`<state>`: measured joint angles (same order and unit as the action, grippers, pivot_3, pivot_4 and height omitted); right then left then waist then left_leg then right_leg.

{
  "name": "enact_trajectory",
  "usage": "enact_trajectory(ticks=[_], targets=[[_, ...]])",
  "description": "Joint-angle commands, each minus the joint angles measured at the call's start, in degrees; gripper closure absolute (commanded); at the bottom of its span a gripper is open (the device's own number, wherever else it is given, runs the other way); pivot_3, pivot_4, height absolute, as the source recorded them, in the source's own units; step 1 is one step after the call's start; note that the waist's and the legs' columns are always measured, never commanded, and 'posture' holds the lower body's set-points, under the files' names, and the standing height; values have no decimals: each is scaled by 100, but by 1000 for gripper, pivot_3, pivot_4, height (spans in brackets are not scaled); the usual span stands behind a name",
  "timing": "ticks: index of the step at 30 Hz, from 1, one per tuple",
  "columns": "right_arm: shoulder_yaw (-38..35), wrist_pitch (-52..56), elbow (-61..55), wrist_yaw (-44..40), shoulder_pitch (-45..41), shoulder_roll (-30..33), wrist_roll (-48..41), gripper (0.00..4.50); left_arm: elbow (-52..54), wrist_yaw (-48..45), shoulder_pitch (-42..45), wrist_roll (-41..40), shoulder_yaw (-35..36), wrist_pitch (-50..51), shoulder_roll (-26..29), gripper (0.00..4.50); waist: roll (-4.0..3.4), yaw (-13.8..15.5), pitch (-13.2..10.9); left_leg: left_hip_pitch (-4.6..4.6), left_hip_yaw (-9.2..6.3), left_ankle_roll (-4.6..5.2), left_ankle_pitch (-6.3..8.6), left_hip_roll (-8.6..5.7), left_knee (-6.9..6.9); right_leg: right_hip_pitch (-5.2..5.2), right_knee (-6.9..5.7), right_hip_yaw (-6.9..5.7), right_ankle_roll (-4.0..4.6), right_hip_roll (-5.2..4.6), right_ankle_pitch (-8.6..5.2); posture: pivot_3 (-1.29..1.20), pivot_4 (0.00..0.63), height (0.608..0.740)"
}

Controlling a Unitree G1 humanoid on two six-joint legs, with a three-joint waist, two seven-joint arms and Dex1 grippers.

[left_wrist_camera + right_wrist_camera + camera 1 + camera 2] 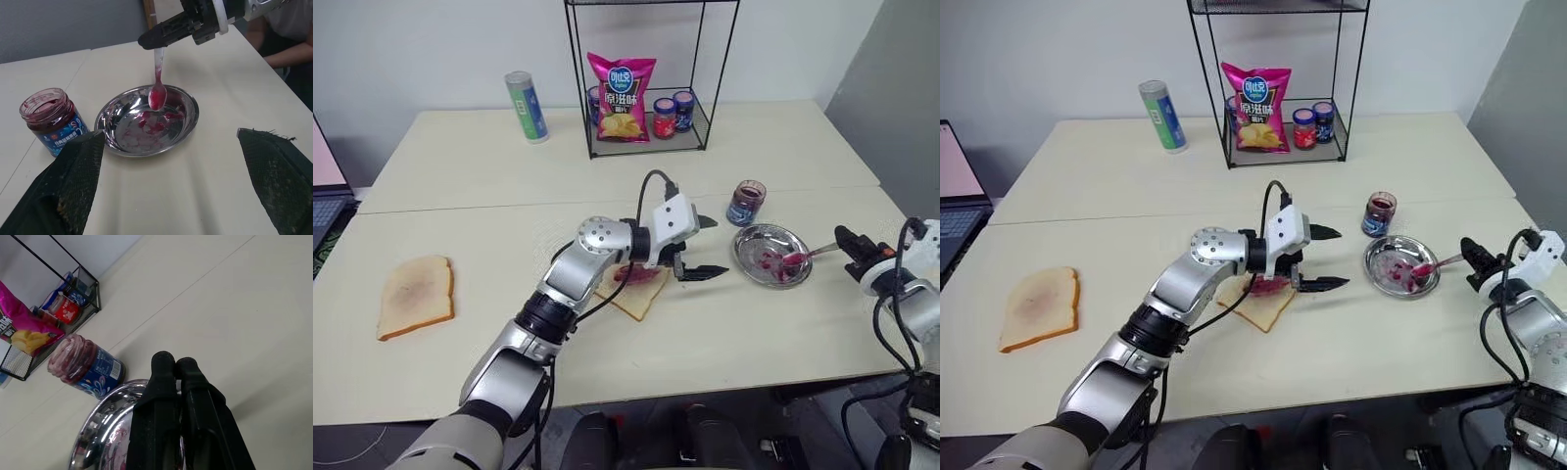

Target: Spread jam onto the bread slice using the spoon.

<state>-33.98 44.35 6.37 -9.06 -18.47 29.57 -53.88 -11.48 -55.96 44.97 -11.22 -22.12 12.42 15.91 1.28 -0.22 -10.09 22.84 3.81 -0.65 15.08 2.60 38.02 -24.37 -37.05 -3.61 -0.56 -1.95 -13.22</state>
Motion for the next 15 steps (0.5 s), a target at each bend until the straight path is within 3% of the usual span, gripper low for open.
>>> enact_trajectory(ticks=[1,4,15], targets=[[95,-283,390,-395,-201,169,318,4480,254,-44,-20,28,161,-12,45,0,0,6,1,0,0,0,0,0,0,0,1,1,0,0,0,0,150,740],[147,-357,622,-565,-310,194,442,4480,364,-38,-103,24,185,46,119,0,0,7,1,2,1,0,0,2,0,1,3,-2,0,-2,0,0,150,740],[-38,-534,1116,-634,-588,215,636,1966,715,69,-270,3,271,325,169,0,-1,16,1,2,9,-1,-1,2,2,2,3,0,-1,-7,1,0,150,740]])
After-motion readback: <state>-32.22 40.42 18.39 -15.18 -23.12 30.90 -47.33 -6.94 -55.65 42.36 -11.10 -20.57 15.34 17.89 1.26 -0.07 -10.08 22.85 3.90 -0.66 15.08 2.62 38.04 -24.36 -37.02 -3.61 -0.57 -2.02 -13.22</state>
